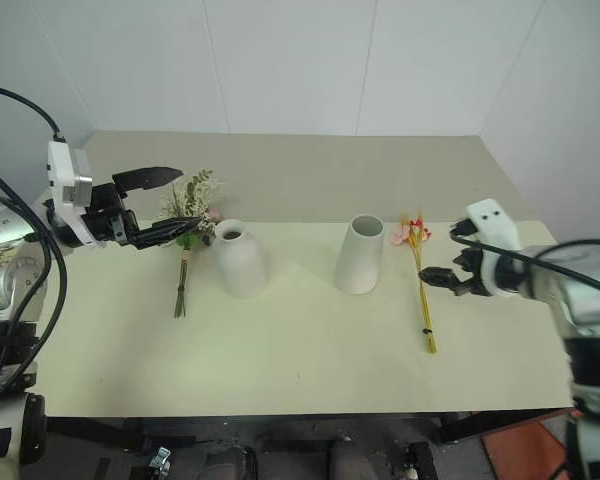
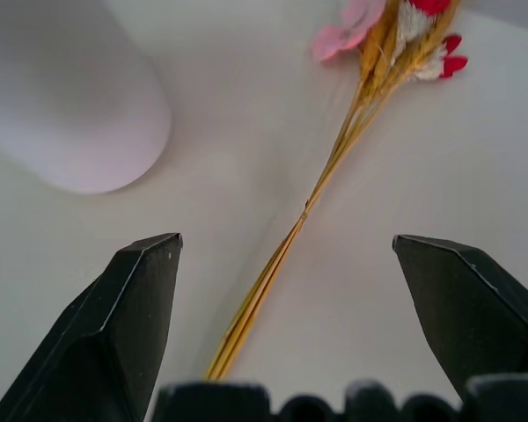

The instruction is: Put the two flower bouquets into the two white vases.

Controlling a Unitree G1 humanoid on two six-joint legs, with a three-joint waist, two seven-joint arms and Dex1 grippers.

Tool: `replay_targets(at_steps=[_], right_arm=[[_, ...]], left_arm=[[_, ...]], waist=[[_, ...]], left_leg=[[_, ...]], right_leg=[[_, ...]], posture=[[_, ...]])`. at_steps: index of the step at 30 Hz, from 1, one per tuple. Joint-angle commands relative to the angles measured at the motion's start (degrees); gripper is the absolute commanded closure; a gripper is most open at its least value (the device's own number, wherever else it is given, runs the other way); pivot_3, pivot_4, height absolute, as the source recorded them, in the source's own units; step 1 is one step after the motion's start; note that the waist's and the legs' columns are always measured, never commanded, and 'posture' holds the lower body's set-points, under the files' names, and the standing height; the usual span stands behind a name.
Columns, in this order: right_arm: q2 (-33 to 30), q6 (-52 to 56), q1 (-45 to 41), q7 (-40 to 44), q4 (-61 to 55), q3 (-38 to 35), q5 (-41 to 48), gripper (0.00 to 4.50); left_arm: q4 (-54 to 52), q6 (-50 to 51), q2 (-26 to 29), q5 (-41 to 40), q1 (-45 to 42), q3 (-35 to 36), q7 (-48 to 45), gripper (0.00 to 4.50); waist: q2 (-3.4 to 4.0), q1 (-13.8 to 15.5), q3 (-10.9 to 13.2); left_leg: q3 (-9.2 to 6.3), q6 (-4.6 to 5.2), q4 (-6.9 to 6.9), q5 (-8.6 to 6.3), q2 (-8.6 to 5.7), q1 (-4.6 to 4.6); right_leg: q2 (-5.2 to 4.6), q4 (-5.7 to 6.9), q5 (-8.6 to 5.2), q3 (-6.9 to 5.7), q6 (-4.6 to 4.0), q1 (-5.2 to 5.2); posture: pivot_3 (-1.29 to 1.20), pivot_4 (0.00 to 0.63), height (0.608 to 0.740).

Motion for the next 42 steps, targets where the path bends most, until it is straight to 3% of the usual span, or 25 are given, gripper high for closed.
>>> replay_targets(at_steps=[1, 6, 9, 20, 25, 28, 33, 34, 36, 38, 42], right_arm=[[1.62, -0.34, -5.24, -0.88, 6.51, 3.93, -3.91, 0.0], [5.03, -4.75, -9.47, -0.26, 14.94, 8.56, -8.16, 0.0], [7.06, -7.2, -11.4, -0.95, 20.88, 9.91, -10.88, 0.58], [9.58, -11.3, -14.39, -1.11, 30.56, 8.74, -15.53, 4.39], [9.89, -17.67, -12.69, -8.45, 28.33, 3.52, -17.12, 4.49], [10.53, -27.79, -10.59, -18.79, 22.74, -5.06, -16.87, 4.49], [17.49, -57.37, -5.95, -35.4, 13.8, -16.89, -16.76, 4.49], [18.34, -60.63, -4.65, -35.63, 11.32, -18.09, -16.31, 4.49], [23.07, -63.62, -3.06, -28.37, 3.95, -25.52, -2.55, 4.49], [26.59, -63.7, -2.67, -26.48, -1.28, -29.73, 5.81, 4.49], [27.58, -60.92, 0.28, -21.84, -9.32, -26.45, 9.17, 4.49]], left_arm=[[-3.21, 0.5, -0.13, -0.82, -0.04, 0.0, -0.03, 0.04], [-5.45, 1.39, -0.67, -1.17, 1.2, -0.24, 0.43, 0.04], [-6.27, 1.73, -0.63, -0.68, 1.84, -0.29, 1.03, 0.0], [-7.74, 2.59, 0.01, -0.05, 3.8, -0.06, 2.32, 0.0], [-7.5, 2.57, 0.24, 0.27, 3.54, -0.27, 2.29, 0.0], [-6.78, 2.44, 0.83, 0.62, 3.24, -0.09, 2.15, 0.0], [-6.11, 2.11, 1.52, 0.6, 3.5, 0.29, 1.93, 0.0], [-6.05, 2.1, 1.58, 0.58, 3.47, 0.31, 1.86, 0.0], [-5.81, 2.05, 1.65, 0.69, 3.28, 0.25, 1.76, 0.0], [-5.64, 1.99, 1.71, 0.78, 3.14, 0.19, 1.68, 0.0], [-5.45, 1.8, 1.75, 1.05, 3.14, 0.0, 1.57, 0.0]], waist=[[0.01, 0.02, 0.0], [0.01, 0.19, 0.0], [0.01, 0.1, 0.0], [0.01, -0.02, 0.0], [0.02, -0.04, 0.01], [0.02, 0.0, 0.01], [0.03, -0.26, 0.01], [0.03, -0.38, 0.01], [0.03, -0.37, 0.01], [0.03, -0.34, 0.01], [0.06, -0.2, 0.03]], left_leg=[[-0.01, 0.0, 0.0, 0.0, 0.0, -0.07], [-0.03, 0.0, 0.06, 0.0, -0.01, -0.12], [-0.05, 0.01, 0.12, 0.01, -0.01, -0.09], [-0.06, 0.01, 0.11, 0.01, -0.01, -0.07], [-0.07, 0.01, 0.11, 0.01, -0.01, -0.08], [-0.07, 0.01, 0.09, 0.01, -0.01, -0.11], [-0.1, 0.01, 0.07, 0.01, -0.02, -0.1], [-0.1, 0.0, 0.06, 0.01, -0.02, -0.08], [-0.14, 0.0, 0.06, 0.01, -0.02, -0.07], [-0.19, 0.01, 0.05, 0.01, -0.01, -0.06], [-0.19, 0.01, 0.08, 0.01, -0.01, -0.06]], right_leg=[[0.0, 0.0, 0.01, -0.01, 0.0, -0.06], [-0.01, 0.01, 0.03, -0.02, 0.02, -0.07], [-0.01, 0.01, 0.05, -0.04, 0.05, -0.02], [-0.01, 0.01, 0.06, -0.05, 0.04, 0.0], [0.0, 0.02, 0.06, -0.05, 0.05, -0.01], [-0.01, -0.01, 0.06, -0.05, 0.05, -0.02], [-0.01, 0.01, 0.06, -0.04, 0.07, -0.04], [0.0, 0.02, 0.06, -0.04, 0.08, -0.03], [0.0, 0.04, 0.07, -0.04, 0.08, -0.02], [0.01, -0.01, 0.07, -0.09, 0.08, 0.06], [-0.01, 0.0, 0.1, -0.09, 0.11, 0.09]], posture=[[0.0, 0.15, 0.74], [0.0, 0.15, 0.74], [0.0, 0.15, 0.74], [0.0, 0.15, 0.74], [0.0, 0.15, 0.74], [0.0, 0.15, 0.74], [0.0, 0.15, 0.74], [0.0, 0.15, 0.74], [0.0, 0.15, 0.74], [0.0, 0.15, 0.74], [0.0, 0.15, 0.74]])
